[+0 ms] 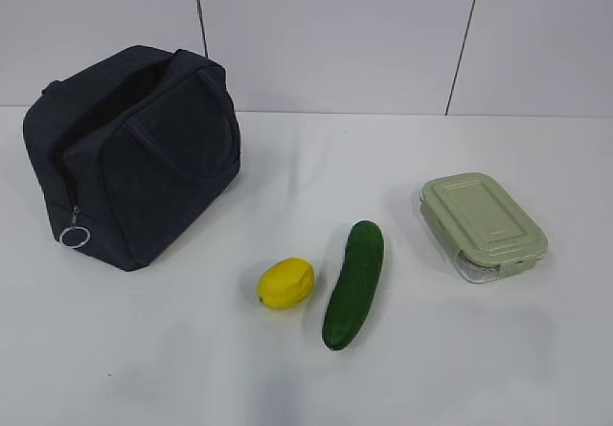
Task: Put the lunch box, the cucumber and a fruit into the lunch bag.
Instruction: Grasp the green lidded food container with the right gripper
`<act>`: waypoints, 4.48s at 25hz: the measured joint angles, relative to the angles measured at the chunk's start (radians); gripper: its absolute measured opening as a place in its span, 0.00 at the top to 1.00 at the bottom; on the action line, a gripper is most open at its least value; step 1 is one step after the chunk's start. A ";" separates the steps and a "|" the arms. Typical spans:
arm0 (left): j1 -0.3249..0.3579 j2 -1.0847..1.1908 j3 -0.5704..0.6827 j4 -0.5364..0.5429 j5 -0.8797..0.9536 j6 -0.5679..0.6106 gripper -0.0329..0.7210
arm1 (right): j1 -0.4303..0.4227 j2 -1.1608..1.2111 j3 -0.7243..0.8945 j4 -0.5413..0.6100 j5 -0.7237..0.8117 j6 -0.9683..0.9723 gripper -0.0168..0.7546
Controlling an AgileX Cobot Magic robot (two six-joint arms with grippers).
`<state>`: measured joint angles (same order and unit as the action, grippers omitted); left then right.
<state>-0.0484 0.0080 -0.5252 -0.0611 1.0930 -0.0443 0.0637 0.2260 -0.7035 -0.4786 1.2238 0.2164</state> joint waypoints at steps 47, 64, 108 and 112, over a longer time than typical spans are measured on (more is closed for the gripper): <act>0.000 0.000 0.000 0.000 0.000 0.000 0.64 | 0.040 1.165 -0.948 0.537 -0.097 -0.198 0.21; 0.000 0.000 0.000 0.000 0.000 0.000 0.64 | -0.347 1.389 -0.950 1.199 0.016 -0.739 0.22; 0.000 0.000 0.000 0.000 0.000 0.000 0.64 | -0.386 1.885 -0.952 1.172 -0.009 -0.850 0.23; 0.000 0.000 0.000 0.000 0.000 0.000 0.64 | -0.381 1.887 -0.952 1.182 -0.009 -0.852 0.23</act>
<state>-0.0484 0.0080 -0.5252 -0.0611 1.0930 -0.0443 -0.3173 2.1125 -1.6557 0.7038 1.2147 -0.6361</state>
